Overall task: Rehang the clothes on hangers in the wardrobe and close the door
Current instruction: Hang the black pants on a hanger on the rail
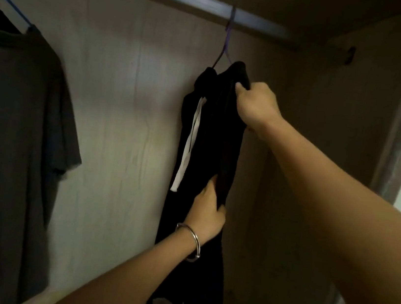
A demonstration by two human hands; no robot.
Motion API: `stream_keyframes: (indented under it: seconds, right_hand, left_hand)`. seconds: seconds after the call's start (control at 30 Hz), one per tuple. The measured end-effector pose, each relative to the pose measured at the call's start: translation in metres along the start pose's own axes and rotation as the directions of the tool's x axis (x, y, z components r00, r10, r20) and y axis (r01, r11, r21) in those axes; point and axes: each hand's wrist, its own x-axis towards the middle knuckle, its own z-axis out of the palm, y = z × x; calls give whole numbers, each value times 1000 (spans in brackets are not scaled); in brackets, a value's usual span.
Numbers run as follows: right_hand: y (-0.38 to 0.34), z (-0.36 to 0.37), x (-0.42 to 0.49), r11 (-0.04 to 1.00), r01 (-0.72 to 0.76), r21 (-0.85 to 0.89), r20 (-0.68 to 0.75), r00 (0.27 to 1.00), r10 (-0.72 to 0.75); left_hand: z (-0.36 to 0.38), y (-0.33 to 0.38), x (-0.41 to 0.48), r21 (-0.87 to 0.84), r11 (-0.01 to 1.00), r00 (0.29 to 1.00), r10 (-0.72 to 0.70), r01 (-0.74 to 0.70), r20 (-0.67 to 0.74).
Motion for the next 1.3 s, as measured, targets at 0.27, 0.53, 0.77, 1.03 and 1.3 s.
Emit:
stream_keyframes:
  seconds: [0.27, 0.53, 0.77, 1.03, 1.3]
  right_hand:
    - [19, -27, 2, 981, -4, -196, -120, 993, -20]
    - [40, -2, -51, 988, 1, 155, -10, 1000, 0]
    - [96, 32, -79, 984, -138, 116, 161, 980, 118]
    - [94, -1, -27, 986, -17, 167, 41, 999, 10]
    - [114, 2, -41, 979, -75, 191, 34, 997, 70]
  left_hand:
    - [0, 2, 6, 60, 997, 991, 40, -48, 126]
    - [17, -71, -34, 125, 971, 956, -224, 202, 188]
    - [29, -111, -13, 360, 857, 859, -463, 370, 220]
    - [22, -88, 75, -113, 958, 958, -273, 263, -88]
    - [54, -108, 36, 80, 988, 980, -143, 133, 137]
